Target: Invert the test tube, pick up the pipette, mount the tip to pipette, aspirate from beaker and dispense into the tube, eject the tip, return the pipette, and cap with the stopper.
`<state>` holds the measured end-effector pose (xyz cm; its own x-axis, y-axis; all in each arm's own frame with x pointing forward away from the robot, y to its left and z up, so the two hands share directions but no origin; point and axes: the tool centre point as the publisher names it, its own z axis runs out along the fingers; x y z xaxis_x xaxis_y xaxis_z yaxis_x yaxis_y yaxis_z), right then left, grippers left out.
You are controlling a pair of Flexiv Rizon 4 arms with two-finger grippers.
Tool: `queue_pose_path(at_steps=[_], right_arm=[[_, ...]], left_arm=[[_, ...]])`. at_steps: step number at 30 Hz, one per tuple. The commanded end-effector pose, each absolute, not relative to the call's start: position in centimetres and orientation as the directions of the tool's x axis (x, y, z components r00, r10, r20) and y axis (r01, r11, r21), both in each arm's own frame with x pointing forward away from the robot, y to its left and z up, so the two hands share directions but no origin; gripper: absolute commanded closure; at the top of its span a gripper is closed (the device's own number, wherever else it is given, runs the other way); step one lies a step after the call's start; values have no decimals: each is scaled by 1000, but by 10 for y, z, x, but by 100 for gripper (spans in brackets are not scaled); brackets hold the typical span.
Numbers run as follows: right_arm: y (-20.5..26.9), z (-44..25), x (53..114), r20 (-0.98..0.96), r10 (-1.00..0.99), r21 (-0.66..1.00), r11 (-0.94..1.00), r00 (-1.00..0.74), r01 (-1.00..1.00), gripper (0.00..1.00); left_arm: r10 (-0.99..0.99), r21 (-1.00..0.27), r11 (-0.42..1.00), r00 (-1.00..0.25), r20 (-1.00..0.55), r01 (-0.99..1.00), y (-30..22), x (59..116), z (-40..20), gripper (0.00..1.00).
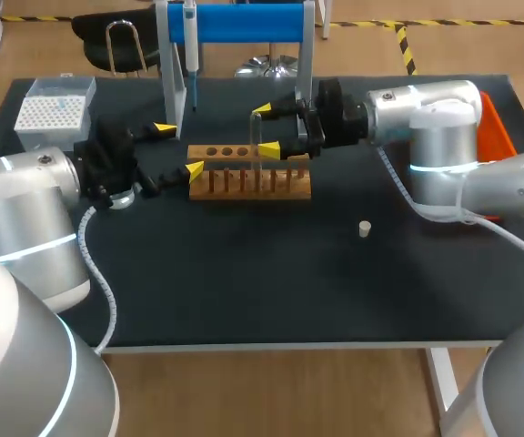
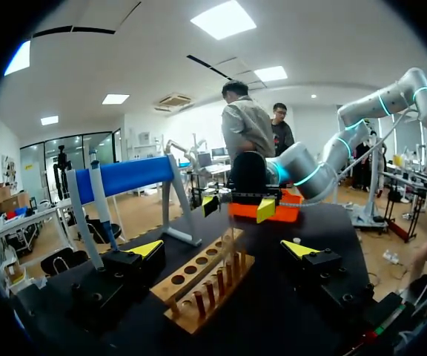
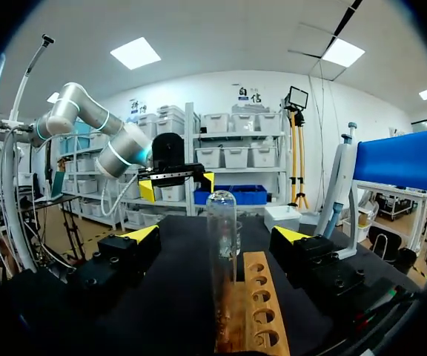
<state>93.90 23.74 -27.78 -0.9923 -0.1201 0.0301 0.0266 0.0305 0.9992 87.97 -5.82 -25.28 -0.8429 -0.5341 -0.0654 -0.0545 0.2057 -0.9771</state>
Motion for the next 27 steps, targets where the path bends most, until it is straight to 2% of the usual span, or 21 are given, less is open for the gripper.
queue_pose_path(at_steps=[1,9,12,13,18,27], right_arm=[[246,-282,944,31,-128,999,18,-991,29,0],[252,-283,946,33,-131,999,9,-991,32,0],[253,-284,946,31,-134,1000,9,-991,30,5],[253,-284,946,29,-135,1000,10,-990,28,12],[254,-284,946,8,-140,1000,19,-990,6,28],[253,-282,948,-4,-139,1000,22,-990,-7,35]], left_arm=[[-538,-977,205,-840,-67,-54,-60,879,-253,0],[-538,-977,205,-840,-67,-54,-60,879,-253,0],[-538,-977,205,-840,-67,-54,-60,879,-253,0],[-538,-977,205,-840,-67,-54,-60,879,-253,0],[-538,-977,205,-840,-67,-54,-60,879,-253,0],[-538,-977,205,-840,-67,-54,-60,879,-253,0]])
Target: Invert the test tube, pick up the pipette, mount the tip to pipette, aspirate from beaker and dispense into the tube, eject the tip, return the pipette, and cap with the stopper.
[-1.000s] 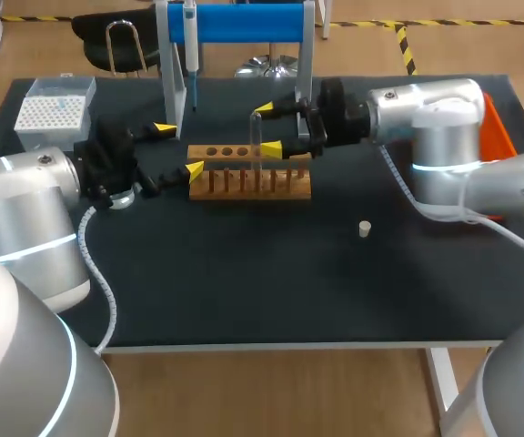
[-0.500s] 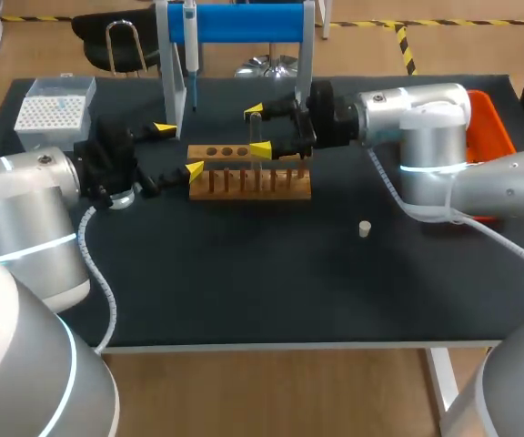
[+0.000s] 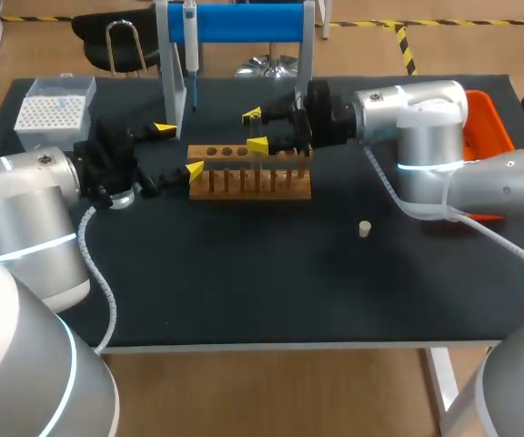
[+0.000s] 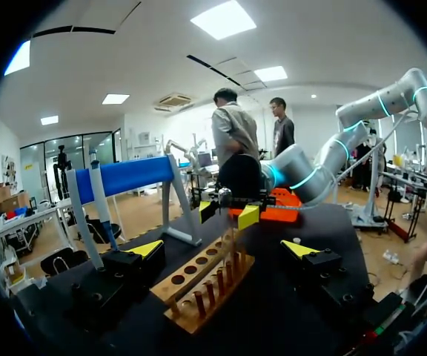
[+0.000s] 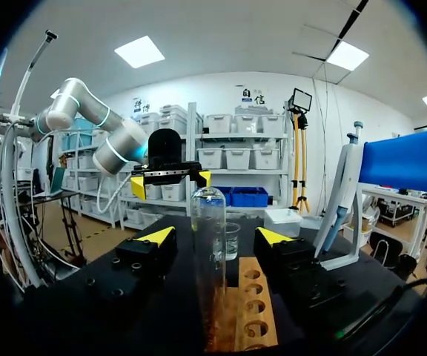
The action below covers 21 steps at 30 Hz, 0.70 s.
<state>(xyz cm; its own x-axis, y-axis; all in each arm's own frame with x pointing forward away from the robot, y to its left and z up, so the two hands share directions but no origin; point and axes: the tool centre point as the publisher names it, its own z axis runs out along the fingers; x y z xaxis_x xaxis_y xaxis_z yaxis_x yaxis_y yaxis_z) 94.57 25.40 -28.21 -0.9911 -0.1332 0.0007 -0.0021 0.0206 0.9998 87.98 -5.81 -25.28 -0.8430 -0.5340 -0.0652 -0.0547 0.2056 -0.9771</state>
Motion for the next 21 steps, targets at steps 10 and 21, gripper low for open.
queue_pose_path(at_steps=[10,21], right_arm=[[252,-282,946,-8,-140,1000,28,-990,-13,63],[251,-280,943,7,-140,1000,31,-990,2,100]], left_arm=[[-538,-977,205,-840,-67,-54,-60,879,-253,0],[-538,-977,205,-840,-67,-54,-60,879,-253,0]])
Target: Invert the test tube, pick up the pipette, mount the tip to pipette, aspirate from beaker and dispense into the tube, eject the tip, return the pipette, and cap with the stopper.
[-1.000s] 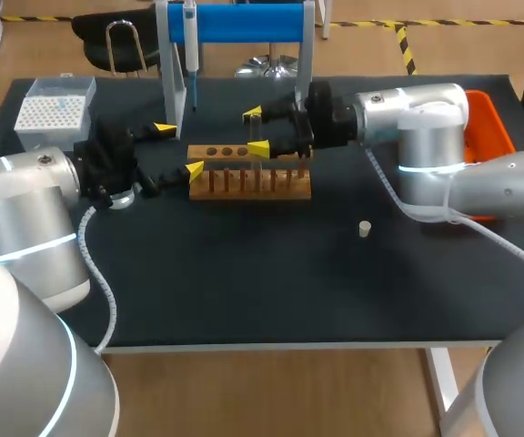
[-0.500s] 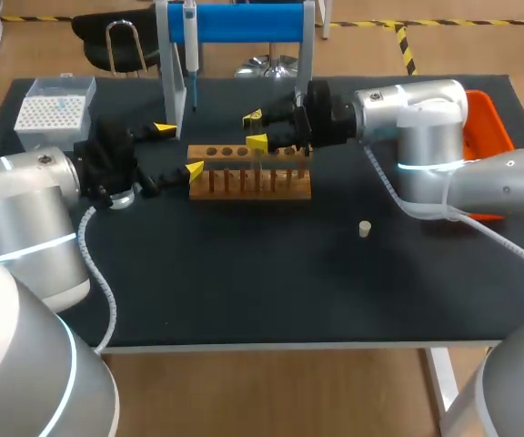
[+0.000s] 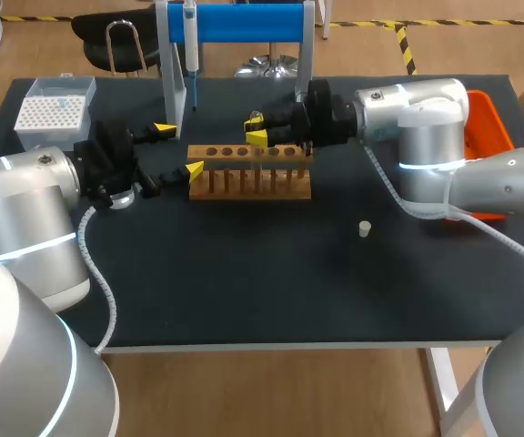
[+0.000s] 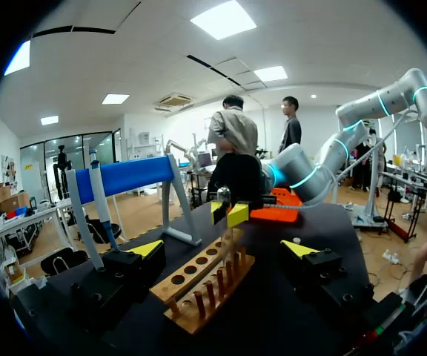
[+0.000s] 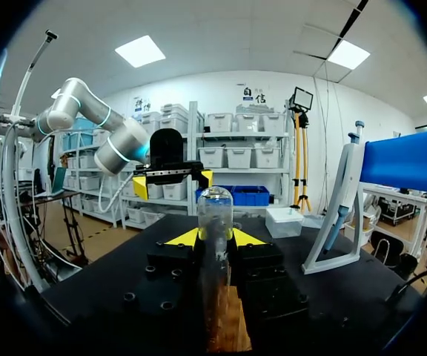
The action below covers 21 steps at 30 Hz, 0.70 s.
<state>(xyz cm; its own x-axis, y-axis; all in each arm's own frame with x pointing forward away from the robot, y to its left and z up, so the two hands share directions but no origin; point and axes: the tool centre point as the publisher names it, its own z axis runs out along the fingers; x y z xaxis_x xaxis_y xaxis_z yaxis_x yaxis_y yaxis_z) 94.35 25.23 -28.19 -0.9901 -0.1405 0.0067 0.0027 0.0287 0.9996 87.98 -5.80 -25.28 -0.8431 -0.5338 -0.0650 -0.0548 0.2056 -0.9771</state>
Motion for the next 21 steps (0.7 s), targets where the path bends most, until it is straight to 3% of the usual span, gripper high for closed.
queue_pose_path(at_steps=[1,21], right_arm=[[252,-279,943,8,-140,999,32,-990,4,100],[252,-253,941,7,-126,1000,29,-992,4,100]], left_arm=[[-538,-977,205,-840,-67,-54,-60,879,-253,0],[-538,-977,205,-840,-67,-54,-60,879,-253,0]])
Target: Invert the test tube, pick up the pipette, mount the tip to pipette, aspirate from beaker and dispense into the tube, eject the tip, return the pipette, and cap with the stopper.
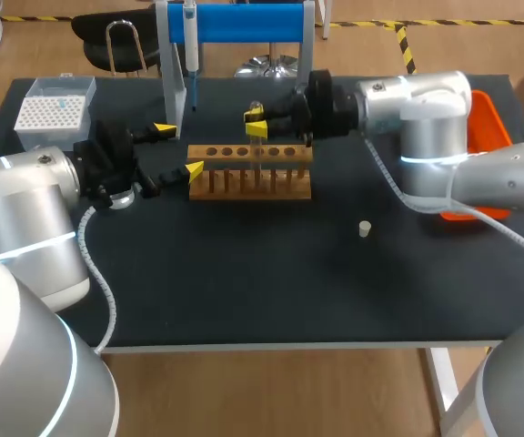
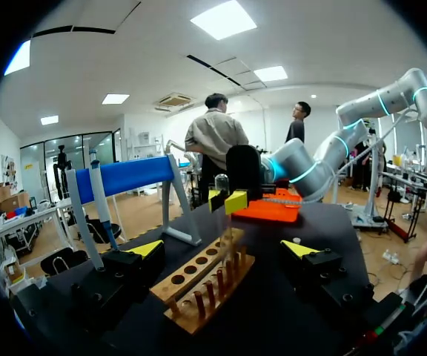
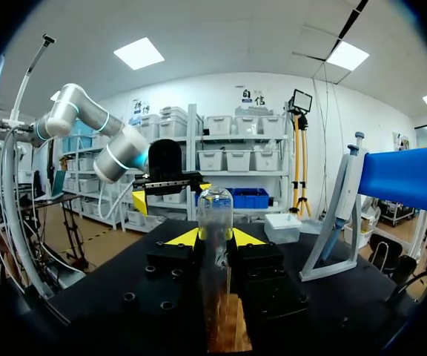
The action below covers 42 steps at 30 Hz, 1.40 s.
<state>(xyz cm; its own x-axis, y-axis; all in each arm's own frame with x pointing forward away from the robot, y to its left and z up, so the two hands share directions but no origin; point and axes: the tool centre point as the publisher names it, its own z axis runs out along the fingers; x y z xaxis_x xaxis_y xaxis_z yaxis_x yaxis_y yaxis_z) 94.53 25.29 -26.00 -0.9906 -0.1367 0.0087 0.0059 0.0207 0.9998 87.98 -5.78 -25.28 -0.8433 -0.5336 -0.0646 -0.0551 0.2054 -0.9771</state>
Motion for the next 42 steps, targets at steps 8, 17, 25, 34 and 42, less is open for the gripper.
queue_pose_path(at_steps=[8,17,25,34,42], right_arm=[[251,-241,940,-7,-115,1000,25,-993,-10,100],[245,-225,939,-19,-103,1000,18,-994,-21,100],[243,-209,932,-37,-105,999,6,-994,-38,100],[235,-197,921,-51,-105,999,-1,-993,-51,100],[221,-194,903,-53,-95,999,3,-994,-53,100]], left_arm=[[-538,-977,205,-840,-67,-54,-60,879,-253,0],[-538,-977,205,-840,-67,-54,-60,879,-253,0],[-538,-977,205,-840,-67,-54,-60,879,-253,0],[-538,-977,205,-840,-67,-54,-60,879,-253,0],[-538,-977,205,-840,-67,-54,-60,879,-253,0]])
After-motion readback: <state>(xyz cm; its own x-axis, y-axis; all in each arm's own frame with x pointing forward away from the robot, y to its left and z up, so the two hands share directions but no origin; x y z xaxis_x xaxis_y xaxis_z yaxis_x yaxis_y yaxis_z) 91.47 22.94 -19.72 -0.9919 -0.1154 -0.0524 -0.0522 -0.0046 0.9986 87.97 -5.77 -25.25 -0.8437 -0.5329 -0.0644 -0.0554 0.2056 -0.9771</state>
